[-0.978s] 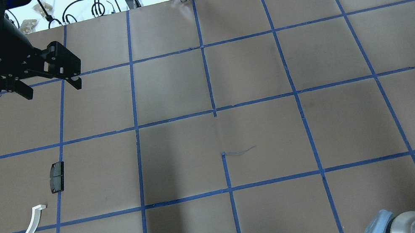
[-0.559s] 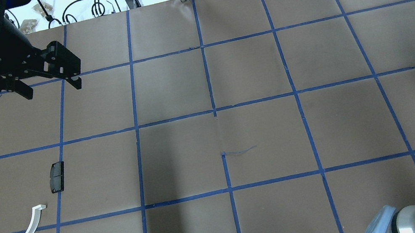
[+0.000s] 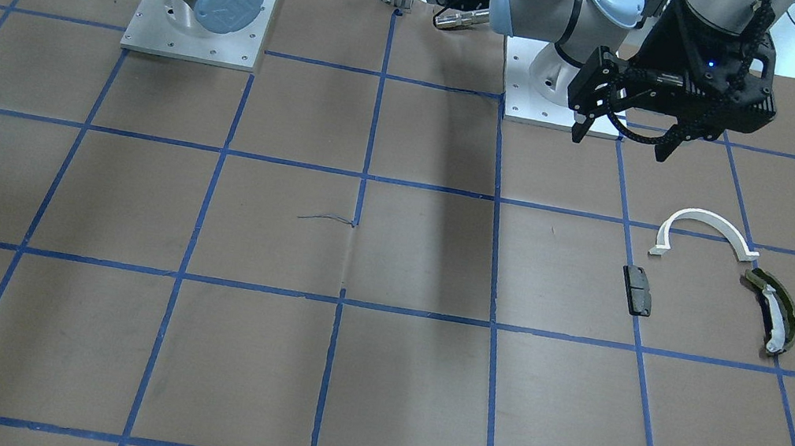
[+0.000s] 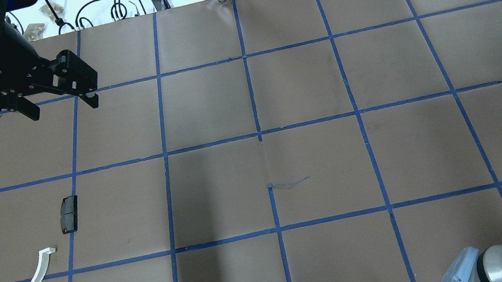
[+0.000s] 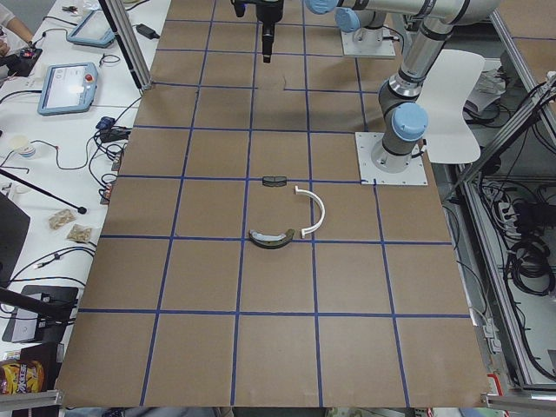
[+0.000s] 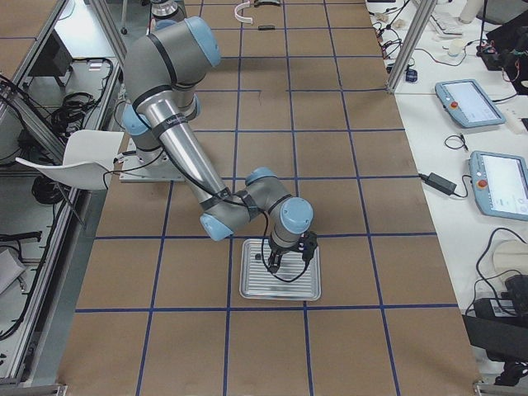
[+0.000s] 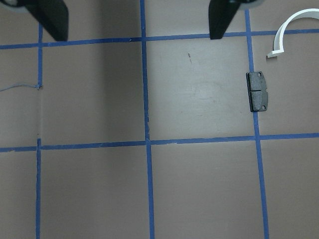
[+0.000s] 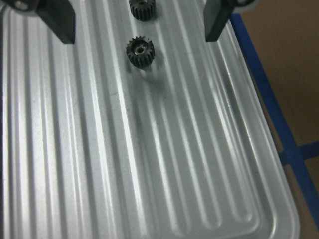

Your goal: Place bearing gear from tray to pile

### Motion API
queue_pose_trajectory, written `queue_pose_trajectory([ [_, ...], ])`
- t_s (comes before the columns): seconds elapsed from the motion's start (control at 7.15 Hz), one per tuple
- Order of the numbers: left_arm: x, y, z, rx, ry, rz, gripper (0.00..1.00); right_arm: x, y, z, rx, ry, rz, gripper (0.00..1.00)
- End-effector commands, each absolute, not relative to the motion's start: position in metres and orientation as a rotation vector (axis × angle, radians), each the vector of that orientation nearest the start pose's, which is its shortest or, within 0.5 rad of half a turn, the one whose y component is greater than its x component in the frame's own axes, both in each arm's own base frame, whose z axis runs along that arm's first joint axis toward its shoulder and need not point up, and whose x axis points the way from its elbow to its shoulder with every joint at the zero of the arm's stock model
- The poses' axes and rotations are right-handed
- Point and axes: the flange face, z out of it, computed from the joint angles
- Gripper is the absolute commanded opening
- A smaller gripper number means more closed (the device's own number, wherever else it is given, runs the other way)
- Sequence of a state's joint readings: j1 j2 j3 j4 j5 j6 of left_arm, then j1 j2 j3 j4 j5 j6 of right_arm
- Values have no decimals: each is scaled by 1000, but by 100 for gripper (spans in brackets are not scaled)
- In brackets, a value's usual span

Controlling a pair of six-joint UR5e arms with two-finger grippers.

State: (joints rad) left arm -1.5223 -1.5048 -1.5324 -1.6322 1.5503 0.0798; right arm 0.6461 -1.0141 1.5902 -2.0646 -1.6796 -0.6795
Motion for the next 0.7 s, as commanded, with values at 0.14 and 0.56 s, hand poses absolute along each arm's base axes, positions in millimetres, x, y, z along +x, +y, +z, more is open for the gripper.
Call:
queue_pose_trajectory([
  [0.14,-113,-472,532,52,3158,-70,100,-442,-487,181,374,3109,236,83],
  [0.56,-112,-472,531,49,3159,-68,100,-443,-487,179,374,3107,241,70],
])
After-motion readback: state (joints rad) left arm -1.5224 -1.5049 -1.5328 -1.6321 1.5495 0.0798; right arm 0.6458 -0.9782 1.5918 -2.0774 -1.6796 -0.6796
